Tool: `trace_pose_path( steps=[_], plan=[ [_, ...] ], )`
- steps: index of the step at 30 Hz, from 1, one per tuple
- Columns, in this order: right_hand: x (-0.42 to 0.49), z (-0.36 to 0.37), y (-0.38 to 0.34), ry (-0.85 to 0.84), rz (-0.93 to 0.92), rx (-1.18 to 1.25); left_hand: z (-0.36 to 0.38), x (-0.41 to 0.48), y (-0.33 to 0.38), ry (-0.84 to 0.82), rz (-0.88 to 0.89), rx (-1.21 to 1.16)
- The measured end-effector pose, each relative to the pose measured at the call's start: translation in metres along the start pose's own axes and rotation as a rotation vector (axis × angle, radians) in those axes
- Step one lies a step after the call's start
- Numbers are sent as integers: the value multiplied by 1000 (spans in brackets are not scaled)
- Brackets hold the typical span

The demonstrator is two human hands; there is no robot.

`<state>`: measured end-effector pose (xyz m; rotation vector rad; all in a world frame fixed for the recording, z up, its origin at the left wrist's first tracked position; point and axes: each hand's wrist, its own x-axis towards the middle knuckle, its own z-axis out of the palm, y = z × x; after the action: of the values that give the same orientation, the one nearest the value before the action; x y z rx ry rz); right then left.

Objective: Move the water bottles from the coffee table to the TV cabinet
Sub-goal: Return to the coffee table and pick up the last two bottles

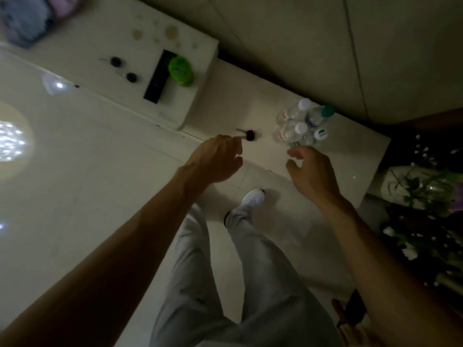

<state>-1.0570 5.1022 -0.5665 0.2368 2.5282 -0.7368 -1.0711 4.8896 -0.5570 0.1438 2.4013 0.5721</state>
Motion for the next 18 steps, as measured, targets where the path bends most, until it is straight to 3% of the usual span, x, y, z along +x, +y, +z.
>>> trace_pose_path(
  steps=[10,18],
  plan=[
    [-76,-18,-108,-64,-313,-163,-65,-126,-2,188,-2,-25],
    [-164,27,-162,-115,-496,-237,-68,-244,-46,256,-16,19]
  ],
)
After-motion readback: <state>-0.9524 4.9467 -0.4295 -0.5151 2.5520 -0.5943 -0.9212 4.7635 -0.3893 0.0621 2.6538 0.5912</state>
